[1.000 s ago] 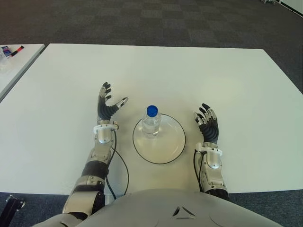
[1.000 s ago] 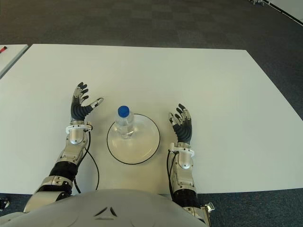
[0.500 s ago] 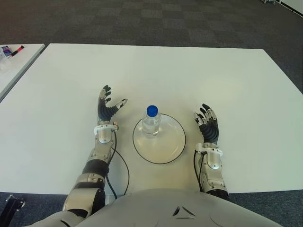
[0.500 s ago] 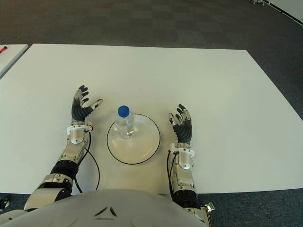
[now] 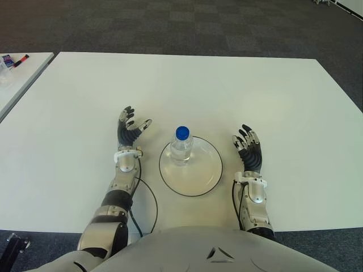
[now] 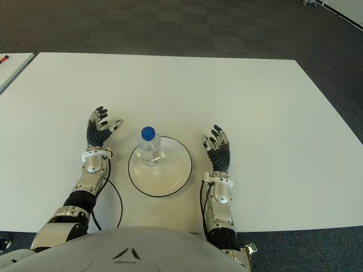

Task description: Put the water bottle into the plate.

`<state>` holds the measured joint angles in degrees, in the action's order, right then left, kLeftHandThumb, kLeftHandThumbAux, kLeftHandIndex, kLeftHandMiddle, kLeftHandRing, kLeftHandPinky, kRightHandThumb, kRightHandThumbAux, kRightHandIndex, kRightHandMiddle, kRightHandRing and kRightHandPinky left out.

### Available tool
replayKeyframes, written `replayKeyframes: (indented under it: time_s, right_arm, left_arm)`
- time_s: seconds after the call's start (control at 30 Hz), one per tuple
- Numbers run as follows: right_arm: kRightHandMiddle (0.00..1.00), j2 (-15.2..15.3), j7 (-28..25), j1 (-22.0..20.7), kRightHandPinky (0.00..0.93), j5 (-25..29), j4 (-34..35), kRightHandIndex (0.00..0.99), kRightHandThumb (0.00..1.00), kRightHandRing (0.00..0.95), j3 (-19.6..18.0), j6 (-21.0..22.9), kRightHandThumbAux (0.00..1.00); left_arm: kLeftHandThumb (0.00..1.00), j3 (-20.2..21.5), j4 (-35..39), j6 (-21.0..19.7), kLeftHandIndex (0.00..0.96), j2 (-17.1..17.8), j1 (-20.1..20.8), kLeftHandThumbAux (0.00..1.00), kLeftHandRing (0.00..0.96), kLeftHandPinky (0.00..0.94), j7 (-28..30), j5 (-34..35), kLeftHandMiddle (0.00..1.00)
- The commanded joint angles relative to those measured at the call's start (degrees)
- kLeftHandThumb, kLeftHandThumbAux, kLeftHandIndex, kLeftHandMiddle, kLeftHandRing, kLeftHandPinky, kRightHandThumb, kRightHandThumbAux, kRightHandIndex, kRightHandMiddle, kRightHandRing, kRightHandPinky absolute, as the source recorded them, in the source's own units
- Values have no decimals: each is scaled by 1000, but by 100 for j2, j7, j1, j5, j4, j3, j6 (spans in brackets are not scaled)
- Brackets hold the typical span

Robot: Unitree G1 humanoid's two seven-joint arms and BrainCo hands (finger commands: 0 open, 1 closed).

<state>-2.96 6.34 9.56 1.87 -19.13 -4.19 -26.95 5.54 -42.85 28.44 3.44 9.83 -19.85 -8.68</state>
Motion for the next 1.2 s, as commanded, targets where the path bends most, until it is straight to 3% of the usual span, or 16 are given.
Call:
replayKeyframes:
  time_s: [0.03, 0.57, 0.77, 1.2]
  right_arm:
    - [139, -68, 4, 312, 173, 31, -246, 178, 519, 128, -46, 281, 735]
    - [140, -59, 16, 341, 166, 1, -186, 180, 528, 125, -29, 291, 726]
    - [141, -66, 8, 365, 171, 11, -136, 184, 533, 126, -17, 339, 718]
    - [146, -68, -9, 400, 183, 21, -52, 181, 533, 135, -1, 378, 714]
  left_arm:
    - [0, -41, -147, -137, 168, -87, 4, 781, 223, 252, 64, 62, 213]
    - [0, -238, 69, -306, 161, -135, -165, 809, 218, 233, 7, -97, 219]
    - [11, -268, 147, -272, 177, -144, -236, 837, 242, 278, 127, -5, 237]
    - [390, -189, 142, -27, 258, -216, -350, 752, 302, 355, 407, 301, 292]
